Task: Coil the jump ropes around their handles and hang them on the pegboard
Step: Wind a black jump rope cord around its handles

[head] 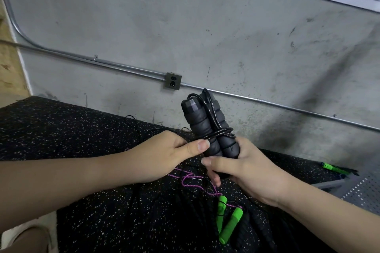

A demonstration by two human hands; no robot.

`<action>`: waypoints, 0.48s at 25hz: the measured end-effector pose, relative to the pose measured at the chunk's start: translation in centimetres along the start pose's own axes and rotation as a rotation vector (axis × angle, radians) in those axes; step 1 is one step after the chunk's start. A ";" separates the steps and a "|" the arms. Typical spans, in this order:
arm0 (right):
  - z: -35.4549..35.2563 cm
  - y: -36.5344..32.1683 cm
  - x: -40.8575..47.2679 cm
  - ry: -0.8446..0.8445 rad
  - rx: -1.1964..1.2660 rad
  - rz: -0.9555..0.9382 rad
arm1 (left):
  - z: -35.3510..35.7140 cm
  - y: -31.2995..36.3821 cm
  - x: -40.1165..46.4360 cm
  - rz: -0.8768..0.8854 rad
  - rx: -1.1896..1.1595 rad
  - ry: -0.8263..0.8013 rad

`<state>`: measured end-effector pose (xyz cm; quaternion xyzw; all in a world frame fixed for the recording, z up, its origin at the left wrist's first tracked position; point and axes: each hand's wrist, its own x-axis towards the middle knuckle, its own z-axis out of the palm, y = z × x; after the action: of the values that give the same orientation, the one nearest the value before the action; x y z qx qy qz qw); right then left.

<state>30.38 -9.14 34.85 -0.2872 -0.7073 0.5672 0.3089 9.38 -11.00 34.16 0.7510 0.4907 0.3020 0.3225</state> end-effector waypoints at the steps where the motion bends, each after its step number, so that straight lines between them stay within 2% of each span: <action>1: 0.0 0.2 0.0 0.030 -0.001 -0.016 | 0.1 -0.1 0.1 -0.011 0.031 0.018; 4: -0.1 0.5 0.2 0.102 -0.063 -0.051 | 0.3 0.1 0.5 -0.022 0.019 0.111; 8: 0.0 0.2 0.5 0.209 -0.193 -0.096 | 0.5 0.2 0.5 0.056 -0.011 0.238; 12: 1.0 -0.4 0.6 0.267 -0.223 -0.091 | 1.1 1.7 0.3 0.074 0.013 0.280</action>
<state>29.26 -9.39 35.14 -0.3602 -0.7309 0.4272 0.3918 11.21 -11.46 34.86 0.7212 0.5048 0.4125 0.2345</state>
